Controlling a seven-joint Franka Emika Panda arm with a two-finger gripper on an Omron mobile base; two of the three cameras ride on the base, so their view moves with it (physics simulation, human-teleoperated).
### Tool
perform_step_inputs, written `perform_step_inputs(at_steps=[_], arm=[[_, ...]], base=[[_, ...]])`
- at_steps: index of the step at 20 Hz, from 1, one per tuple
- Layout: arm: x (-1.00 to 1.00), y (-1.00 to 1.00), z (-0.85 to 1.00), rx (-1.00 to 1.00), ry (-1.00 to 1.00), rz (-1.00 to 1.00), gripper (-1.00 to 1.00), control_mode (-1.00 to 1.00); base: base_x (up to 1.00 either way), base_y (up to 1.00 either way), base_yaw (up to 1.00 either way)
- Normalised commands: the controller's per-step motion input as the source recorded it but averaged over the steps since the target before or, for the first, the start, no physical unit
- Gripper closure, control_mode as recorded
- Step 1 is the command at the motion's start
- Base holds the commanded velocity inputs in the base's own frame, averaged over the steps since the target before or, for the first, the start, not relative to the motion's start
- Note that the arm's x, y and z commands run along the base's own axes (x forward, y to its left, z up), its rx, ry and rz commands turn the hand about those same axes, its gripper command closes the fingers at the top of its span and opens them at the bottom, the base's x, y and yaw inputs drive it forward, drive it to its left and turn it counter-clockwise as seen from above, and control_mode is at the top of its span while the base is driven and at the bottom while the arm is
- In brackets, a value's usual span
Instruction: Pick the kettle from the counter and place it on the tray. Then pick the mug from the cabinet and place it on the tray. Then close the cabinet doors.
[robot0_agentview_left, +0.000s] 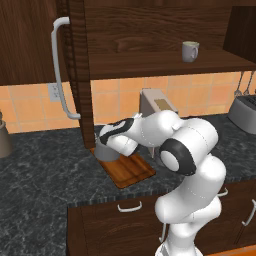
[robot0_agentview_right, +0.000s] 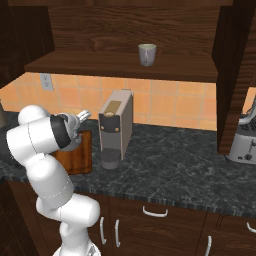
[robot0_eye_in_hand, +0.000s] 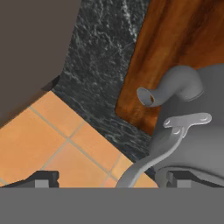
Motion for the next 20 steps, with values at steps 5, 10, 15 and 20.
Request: perform_step_inputs(at_steps=[5,10,15,20], arm=[[0.00,0.20,0.19,0.11,0.14,0.00,-1.00,-1.00],[-0.01,0.29,0.29,0.07,0.04,0.00,-1.00,-1.00],[-0.12,0.16,0.36,0.00,0.01,0.00,-1.00,-1.00],[-0.18,0.03,0.48,0.00,0.05,0.00,-1.00,-1.00]], base=[[0.00,0.00,0.00],[0.00,0.00,0.00],[0.00,0.00,0.00],[0.00,0.00,0.00]])
